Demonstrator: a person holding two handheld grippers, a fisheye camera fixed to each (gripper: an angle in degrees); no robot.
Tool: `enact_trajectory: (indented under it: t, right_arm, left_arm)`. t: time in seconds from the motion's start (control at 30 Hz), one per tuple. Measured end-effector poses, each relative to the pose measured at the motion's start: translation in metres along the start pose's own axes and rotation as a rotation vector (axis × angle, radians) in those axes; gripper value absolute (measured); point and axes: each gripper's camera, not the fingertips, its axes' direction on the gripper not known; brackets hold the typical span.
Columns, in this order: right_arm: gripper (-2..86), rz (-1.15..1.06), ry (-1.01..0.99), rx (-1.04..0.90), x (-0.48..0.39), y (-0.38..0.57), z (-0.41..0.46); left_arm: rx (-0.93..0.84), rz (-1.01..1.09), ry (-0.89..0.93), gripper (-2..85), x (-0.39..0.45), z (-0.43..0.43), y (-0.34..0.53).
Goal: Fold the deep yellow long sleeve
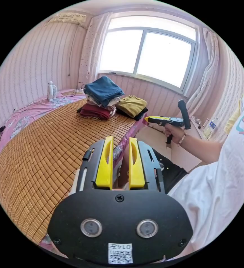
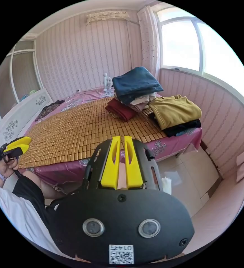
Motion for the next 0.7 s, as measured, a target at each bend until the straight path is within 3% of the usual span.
enact_trajectory:
  t: [0.27, 0.5, 0.7]
  right_arm:
    - [10.0, 0.182, 0.02, 0.005, 0.122, -0.003, 0.033]
    - [13.4, 0.305, 0.072, 0.037, 0.197, -0.033, 0.098]
    - [13.3, 0.532, -0.032, 0.048, 0.266, -0.049, 0.142]
  left_arm:
    - [-0.112, 0.085, 0.123, 11.0, -0.015, 0.181, -0.196]
    - [-0.226, 0.065, 0.206, 12.4, -0.013, 0.314, -0.313]
    - [-0.322, 0.384, 0.115, 14.8, 0.042, 0.409, -0.369]
